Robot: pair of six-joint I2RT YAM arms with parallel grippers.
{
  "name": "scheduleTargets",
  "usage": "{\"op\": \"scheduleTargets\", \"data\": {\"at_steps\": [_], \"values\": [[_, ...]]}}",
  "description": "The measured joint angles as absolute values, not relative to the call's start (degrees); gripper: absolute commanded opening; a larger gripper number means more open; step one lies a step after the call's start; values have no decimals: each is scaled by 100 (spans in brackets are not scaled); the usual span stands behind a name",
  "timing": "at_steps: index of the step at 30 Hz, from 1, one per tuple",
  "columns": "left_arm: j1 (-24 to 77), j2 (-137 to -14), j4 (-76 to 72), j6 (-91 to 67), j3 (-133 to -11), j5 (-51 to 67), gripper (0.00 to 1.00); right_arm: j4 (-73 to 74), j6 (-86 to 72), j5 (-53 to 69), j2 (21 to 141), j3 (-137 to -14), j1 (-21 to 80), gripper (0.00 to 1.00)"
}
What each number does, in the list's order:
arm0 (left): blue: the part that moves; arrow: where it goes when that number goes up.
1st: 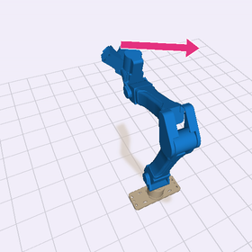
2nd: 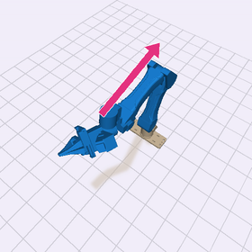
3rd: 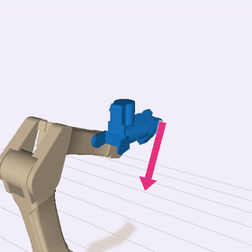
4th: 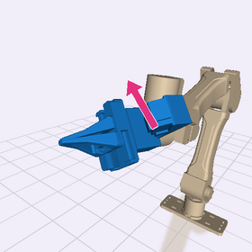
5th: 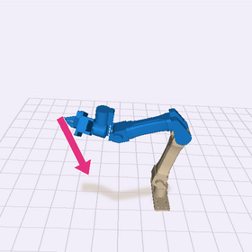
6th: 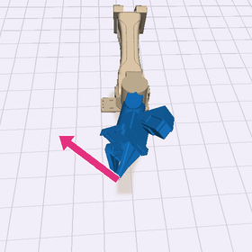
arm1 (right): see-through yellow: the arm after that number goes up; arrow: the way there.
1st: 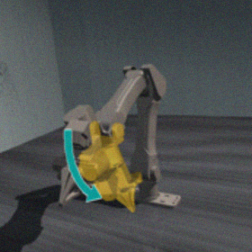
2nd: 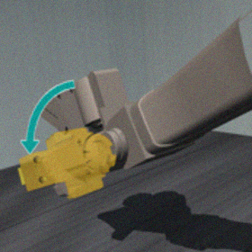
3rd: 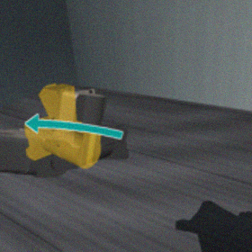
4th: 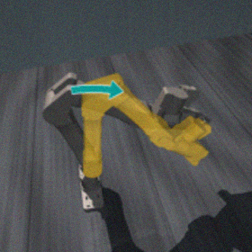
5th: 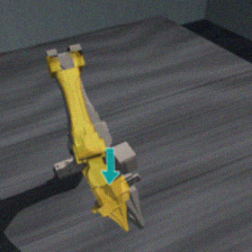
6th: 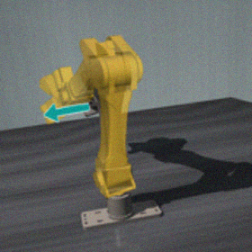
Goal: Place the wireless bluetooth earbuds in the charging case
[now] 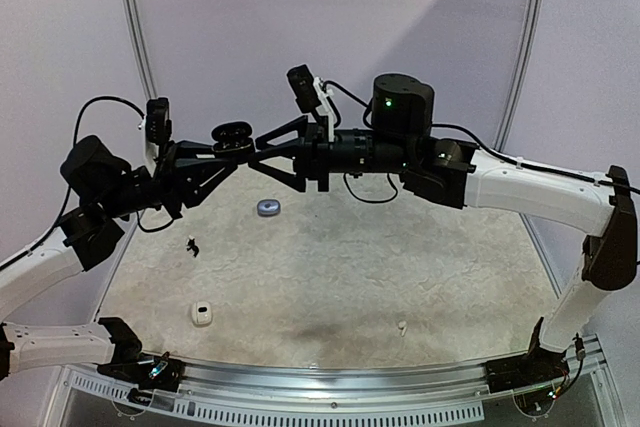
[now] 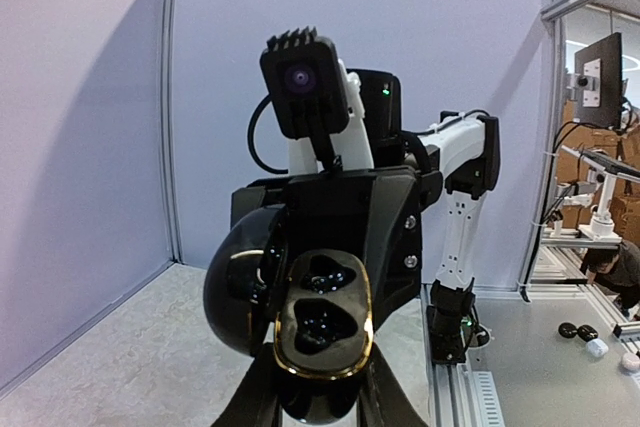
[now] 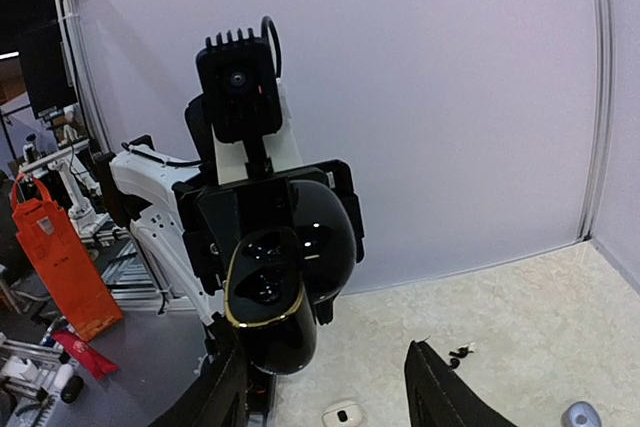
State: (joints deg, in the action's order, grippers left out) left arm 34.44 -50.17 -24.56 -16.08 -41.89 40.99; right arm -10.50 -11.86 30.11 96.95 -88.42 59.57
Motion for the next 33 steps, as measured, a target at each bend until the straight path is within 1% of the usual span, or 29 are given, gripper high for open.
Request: {"op": "scheduleTargets", "data": {"at_steps": [2,3,7,14,20,26,28,33], "values": [[3446,-5017,-2469,-1610,-4189,4099,0,-1072,-1227,3083,9782,-8892,5957,40],[3446,-5022,-2473,-1612,-4189,4099,0,-1076,-1253,3140,9815,-8919,5957,37],[3446,-5026,-2488,-1612,-4189,4093,0,-1122,-1280,3264,9870,-8973,5966,35],[3448,-5026,-2504,-1619,-4189,4099,0,-1197,-1269,3378,9876,-9065,5964,35],[3448,-5026,-2506,-1619,-4189,4115,0,-1184,-1256,3459,9946,-9229,5961,33],[3448,-5026,-2512,-1625,-4189,4108,0,-1109,-1212,3514,10031,-9334,5964,35],[3448,-5026,-2523,-1627,-4189,4108,0,-1100,-1190,3516,10049,-9338,5964,34],[3448,-5026,-2523,-1627,-4189,4091,0,-1072,-1146,3548,10068,-9341,5964,24]]}}
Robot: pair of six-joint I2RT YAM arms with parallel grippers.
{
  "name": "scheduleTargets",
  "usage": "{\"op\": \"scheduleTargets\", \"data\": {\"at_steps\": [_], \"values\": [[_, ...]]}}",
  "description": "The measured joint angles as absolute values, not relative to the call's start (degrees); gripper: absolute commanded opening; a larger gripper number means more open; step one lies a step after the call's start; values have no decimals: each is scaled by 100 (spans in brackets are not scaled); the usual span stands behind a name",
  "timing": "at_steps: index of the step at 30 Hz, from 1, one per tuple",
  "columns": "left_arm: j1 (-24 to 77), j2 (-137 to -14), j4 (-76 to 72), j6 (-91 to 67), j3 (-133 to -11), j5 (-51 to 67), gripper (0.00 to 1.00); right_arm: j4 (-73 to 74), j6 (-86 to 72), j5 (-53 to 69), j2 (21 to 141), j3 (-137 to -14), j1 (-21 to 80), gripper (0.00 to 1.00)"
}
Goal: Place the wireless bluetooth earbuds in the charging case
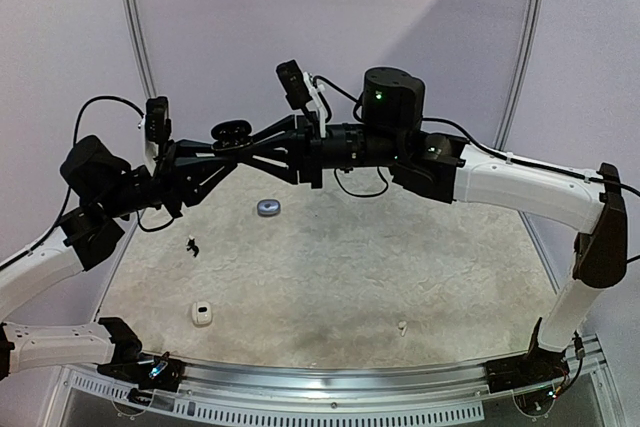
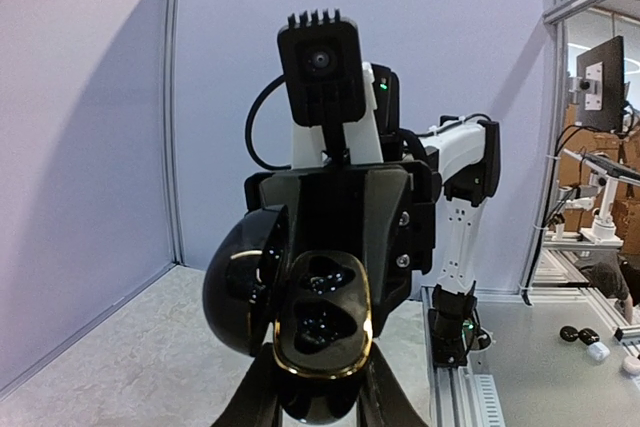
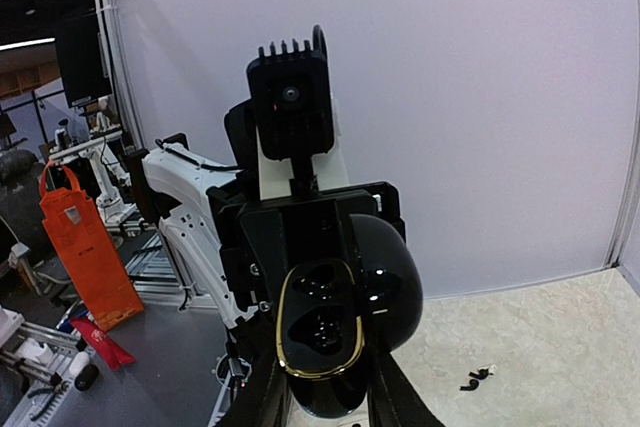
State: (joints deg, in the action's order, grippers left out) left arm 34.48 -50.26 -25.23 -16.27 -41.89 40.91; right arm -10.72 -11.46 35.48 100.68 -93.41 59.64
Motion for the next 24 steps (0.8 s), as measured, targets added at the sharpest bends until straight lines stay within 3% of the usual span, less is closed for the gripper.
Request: {"op": "scheduleTargets", "data": {"at_steps": [11,12,14,16,19,24], "values": [[3450,-5026,-2536,-1723,-4189,4088,0,-1066,-978,3594,10068,-9349,5961,0],[3450,-5024,-2536,-1723,-4189,4080,7,-1076,-978,3594,10068,-9349,5961,0],[3450,-5019,-2534,-1719,-4189,4045,38,-1105,-978,3594,10068,-9345,5961,0],[3459,-5006,-2515,-1671,-4187,3990,60,-1133,-974,3590,10068,-9330,5961,0],[3470,-4939,-2421,-1514,-4139,3804,76,-1186,-978,3544,10068,-9290,5961,0],[3470,-4834,-2005,-1037,-4119,3625,90,-1251,-915,3312,10007,-9052,5961,0]]}}
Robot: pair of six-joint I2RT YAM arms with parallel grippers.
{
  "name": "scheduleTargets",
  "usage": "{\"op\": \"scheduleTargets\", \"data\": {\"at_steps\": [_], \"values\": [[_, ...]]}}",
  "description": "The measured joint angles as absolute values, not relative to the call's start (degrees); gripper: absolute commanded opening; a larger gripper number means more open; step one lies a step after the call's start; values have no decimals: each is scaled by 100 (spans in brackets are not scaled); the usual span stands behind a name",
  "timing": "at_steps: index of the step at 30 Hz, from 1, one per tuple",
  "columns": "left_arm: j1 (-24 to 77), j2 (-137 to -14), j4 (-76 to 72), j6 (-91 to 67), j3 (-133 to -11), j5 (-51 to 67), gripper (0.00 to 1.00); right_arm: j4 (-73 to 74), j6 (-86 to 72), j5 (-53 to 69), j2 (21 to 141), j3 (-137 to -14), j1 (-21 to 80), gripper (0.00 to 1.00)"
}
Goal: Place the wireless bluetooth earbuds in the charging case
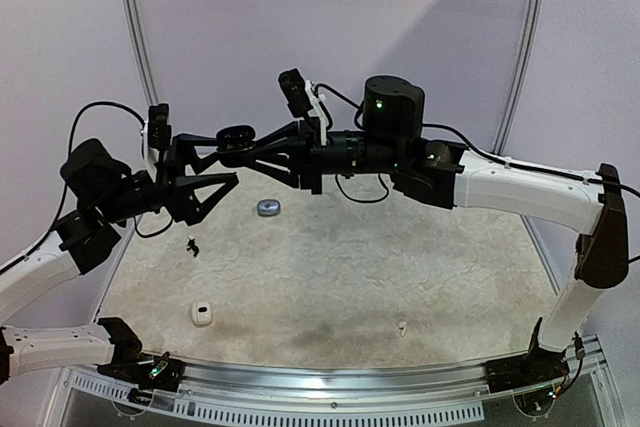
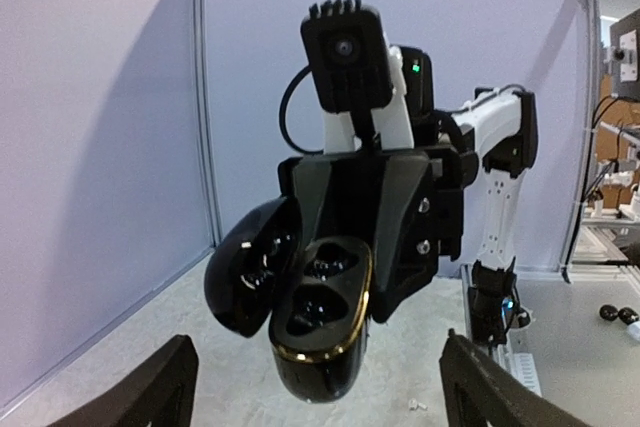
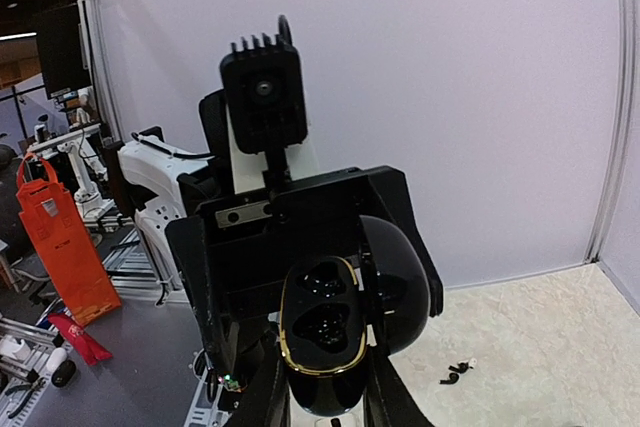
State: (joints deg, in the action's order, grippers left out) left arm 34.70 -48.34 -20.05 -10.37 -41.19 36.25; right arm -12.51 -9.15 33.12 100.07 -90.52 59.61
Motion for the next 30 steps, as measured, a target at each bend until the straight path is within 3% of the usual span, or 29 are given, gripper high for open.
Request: {"op": "scheduleTargets", "data": {"at_steps": [5,13,18,24,30], "values": [[3444,-4709,-893,-231,-4167,3507,92,-1291,-843,2950,9786,-8698,5898,0],[2921,-5474,2873,1599,-5612,2995,87,-1315,-711,2161,9096,-8044,5481,0],[2285,-7057,4998,2635,-7059,2141,66,-1278,-589,1723,8707,-7579,5315,0],[1844,-8368,5798,2781,-7459,840,52,-1173,-510,1490,8621,-7341,5312,0],[1645,-9299,5813,2283,-7461,43,58,-1031,-576,1404,8619,-7185,5312,0]]}}
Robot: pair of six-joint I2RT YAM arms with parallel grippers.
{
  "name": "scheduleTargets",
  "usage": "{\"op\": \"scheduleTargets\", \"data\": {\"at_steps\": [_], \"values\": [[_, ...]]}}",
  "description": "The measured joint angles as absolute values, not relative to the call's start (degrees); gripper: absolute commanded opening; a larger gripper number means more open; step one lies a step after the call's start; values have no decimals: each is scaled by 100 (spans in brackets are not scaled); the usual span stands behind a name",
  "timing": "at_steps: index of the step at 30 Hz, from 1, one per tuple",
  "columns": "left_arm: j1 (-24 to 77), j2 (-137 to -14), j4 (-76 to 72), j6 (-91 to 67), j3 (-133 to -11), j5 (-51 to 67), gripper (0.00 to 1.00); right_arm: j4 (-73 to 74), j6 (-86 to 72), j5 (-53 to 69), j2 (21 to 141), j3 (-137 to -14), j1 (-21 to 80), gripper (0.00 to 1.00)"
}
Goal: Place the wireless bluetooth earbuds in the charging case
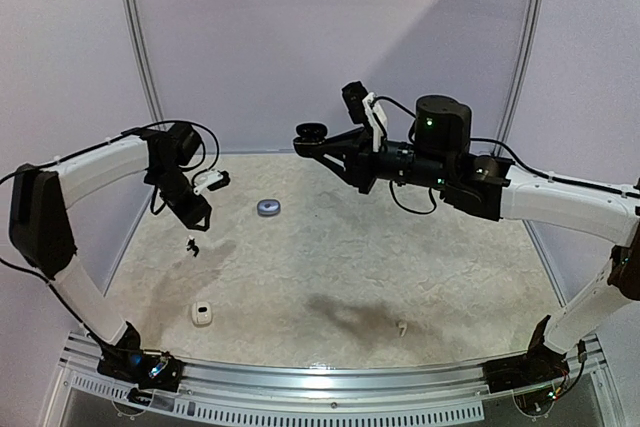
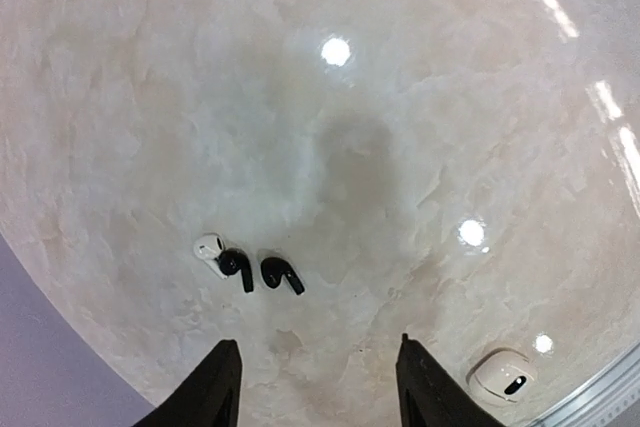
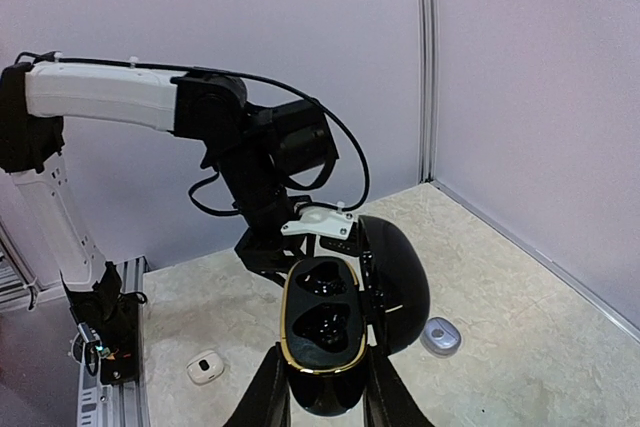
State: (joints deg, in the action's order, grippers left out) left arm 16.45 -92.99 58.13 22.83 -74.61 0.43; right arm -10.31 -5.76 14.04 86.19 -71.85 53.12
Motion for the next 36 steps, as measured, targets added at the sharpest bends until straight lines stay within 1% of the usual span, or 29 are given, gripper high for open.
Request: {"op": "scheduleTargets", "data": {"at_steps": [2,4,6,7,8,9,13,15,17,19,24,36], "values": [[1437,-9662,5800,2047,-7461,-12,61,-1028,-609,1391,8619,-7166,5315,0],[1236,-9944,5758,1887,-7452,-25,62,-1011,-639,1378,8608,-7148,5315,0],[1074,-10114,5655,1769,-7371,-14,67,-980,-661,1372,8593,-7146,5315,0],[1020,-10141,5592,1737,-7299,-8,72,-978,-668,1369,8586,-7146,5315,0],[998,-10141,5542,1710,-7220,3,75,-974,-679,1369,8582,-7146,5312,0],[996,-10138,5520,1728,-7177,21,76,-967,-683,1369,8578,-7146,5315,0],[969,-10138,5325,1673,-7076,99,70,-897,-683,1369,8578,-7148,5315,0],[947,-10156,5238,1632,-7065,115,70,-862,-681,1372,8578,-7148,5315,0],[910,-10210,5151,1612,-7059,143,60,-801,-679,1374,8578,-7159,5315,0],[864,-10298,5103,1555,-7043,198,54,-766,-676,1376,8578,-7161,5317,0],[823,-10440,5022,1468,-6949,311,50,-701,-676,1378,8578,-7168,5317,0],[823,-10506,4818,1452,-6702,296,49,-674,-679,1389,8578,-7170,5317,0]]}}
